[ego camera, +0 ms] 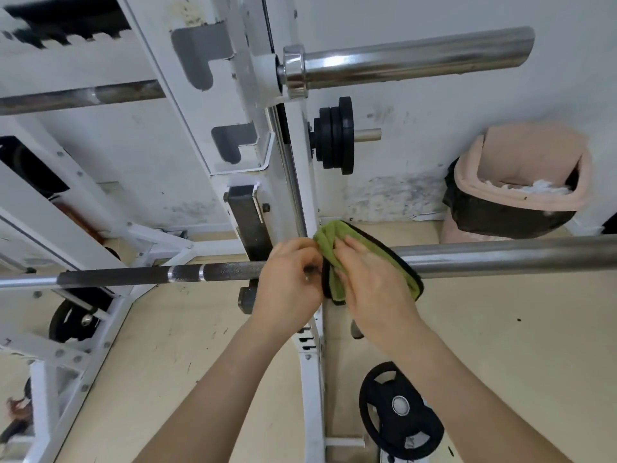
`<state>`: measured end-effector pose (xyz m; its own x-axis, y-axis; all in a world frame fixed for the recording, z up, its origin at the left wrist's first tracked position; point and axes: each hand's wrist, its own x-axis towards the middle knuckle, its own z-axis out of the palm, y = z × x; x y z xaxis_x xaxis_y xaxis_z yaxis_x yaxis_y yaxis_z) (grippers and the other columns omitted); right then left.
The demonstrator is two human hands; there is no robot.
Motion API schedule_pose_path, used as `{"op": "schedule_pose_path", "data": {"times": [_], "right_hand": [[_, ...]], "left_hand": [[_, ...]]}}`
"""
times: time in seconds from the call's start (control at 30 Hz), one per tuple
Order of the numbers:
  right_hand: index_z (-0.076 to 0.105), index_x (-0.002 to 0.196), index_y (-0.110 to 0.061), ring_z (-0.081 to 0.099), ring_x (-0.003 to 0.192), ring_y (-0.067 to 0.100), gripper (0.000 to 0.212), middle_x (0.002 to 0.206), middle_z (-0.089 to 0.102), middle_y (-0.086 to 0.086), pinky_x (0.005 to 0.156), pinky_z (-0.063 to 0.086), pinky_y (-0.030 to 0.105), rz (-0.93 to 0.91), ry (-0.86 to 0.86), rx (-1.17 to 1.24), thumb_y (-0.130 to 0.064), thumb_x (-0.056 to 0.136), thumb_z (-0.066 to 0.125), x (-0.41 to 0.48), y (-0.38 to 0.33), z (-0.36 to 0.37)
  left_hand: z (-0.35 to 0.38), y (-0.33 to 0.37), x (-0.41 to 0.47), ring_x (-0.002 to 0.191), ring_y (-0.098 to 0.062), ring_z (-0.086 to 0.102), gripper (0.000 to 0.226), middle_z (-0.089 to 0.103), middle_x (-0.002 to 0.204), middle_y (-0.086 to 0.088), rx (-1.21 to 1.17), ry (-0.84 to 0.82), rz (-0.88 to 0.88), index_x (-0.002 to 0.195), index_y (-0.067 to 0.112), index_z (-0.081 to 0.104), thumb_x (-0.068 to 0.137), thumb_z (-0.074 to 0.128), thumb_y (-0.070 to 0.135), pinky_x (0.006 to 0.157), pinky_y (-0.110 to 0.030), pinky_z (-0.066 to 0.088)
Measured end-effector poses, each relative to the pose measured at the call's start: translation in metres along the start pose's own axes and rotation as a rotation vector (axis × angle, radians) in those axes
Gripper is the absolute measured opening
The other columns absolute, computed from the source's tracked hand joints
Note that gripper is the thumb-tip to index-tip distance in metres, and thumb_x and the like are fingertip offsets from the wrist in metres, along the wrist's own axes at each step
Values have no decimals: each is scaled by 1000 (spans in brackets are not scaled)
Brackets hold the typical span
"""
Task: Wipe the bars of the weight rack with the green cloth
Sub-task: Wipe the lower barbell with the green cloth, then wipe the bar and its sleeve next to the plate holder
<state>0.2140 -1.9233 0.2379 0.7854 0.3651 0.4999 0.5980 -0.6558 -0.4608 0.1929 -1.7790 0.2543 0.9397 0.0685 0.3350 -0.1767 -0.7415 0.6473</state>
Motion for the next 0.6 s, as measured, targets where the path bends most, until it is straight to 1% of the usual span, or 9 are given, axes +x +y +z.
{"op": "schedule_pose_path", "data": {"times": [0.1, 0.17, 0.23, 0.27, 0.3, 0.37, 0.43, 0.5, 0.6], "right_hand": [[62, 114, -12, 56, 121, 19, 29, 113, 69, 10, 87, 48, 29, -44, 48, 11, -16, 92, 44, -22, -9, 8], [66, 102, -17, 58, 112, 12, 22, 108, 71, 4, 81, 43, 20, 43, 32, 72, -20, 95, 46, -34, -15, 14], [66, 95, -20, 65, 87, 11, 17, 91, 73, 1, 72, 48, 21, 355, 24, 450, -21, 98, 49, -35, -29, 8], [67, 95, -16, 68, 78, 14, 18, 86, 73, 5, 68, 51, 24, 516, 10, 726, -18, 100, 50, -32, -40, 3], [68, 97, -11, 70, 74, 19, 18, 84, 73, 10, 64, 54, 27, 618, 23, 933, -14, 100, 50, -30, -52, -3], [70, 98, -5, 72, 82, 28, 20, 89, 74, 16, 68, 58, 34, 635, 59, 1091, -14, 97, 52, -24, -75, -15], [75, 94, -9, 70, 93, 31, 25, 94, 74, 16, 82, 57, 39, 573, 17, 1162, -26, 91, 56, -19, -106, -21], [77, 95, -18, 69, 101, 22, 27, 100, 74, 8, 90, 55, 34, 483, -88, 1106, -35, 90, 56, -13, -137, -16], [76, 99, -32, 62, 112, 11, 19, 119, 68, 1, 94, 49, 28, 470, -77, 1014, -36, 91, 59, -2, -172, 3]], "left_hand": [[-13, -5, -9, 88, -14, 60, 30, 62, 87, 16, -46, 36, -87, 68, 21, 67, 74, 56, -7, 78, -31, 51], [-23, -3, -16, 78, -14, 63, 32, 67, 82, 12, -217, 9, -254, 73, 26, 67, 81, 54, -1, 75, -35, 54], [-31, -4, -25, 77, -18, 65, 20, 69, 82, 7, -381, -53, -349, 85, 28, 68, 88, 56, 12, 78, -44, 56], [-34, -4, -30, 80, -17, 65, 12, 69, 85, 6, -399, -83, -341, 91, 29, 67, 88, 57, 24, 79, -44, 55], [-37, -4, -37, 83, -15, 64, 16, 68, 88, 7, -399, -106, -313, 98, 30, 66, 86, 57, 36, 79, -43, 55], [-46, -3, -51, 81, -13, 63, 34, 65, 89, 7, -424, -149, -282, 109, 31, 64, 82, 56, 51, 73, -37, 54], [-63, -2, -62, 71, -10, 63, 30, 68, 83, 4, -580, -200, -338, 110, 22, 64, 91, 55, 43, 61, -26, 50], [-87, -9, -72, 67, -8, 64, 25, 70, 76, 3, -756, -242, -391, 99, 11, 67, 98, 50, 29, 56, -19, 48], [-129, -35, -82, 70, -13, 65, 31, 71, 78, -6, -812, -179, -349, 94, 2, 68, 100, 47, 24, 62, -23, 51]]}}
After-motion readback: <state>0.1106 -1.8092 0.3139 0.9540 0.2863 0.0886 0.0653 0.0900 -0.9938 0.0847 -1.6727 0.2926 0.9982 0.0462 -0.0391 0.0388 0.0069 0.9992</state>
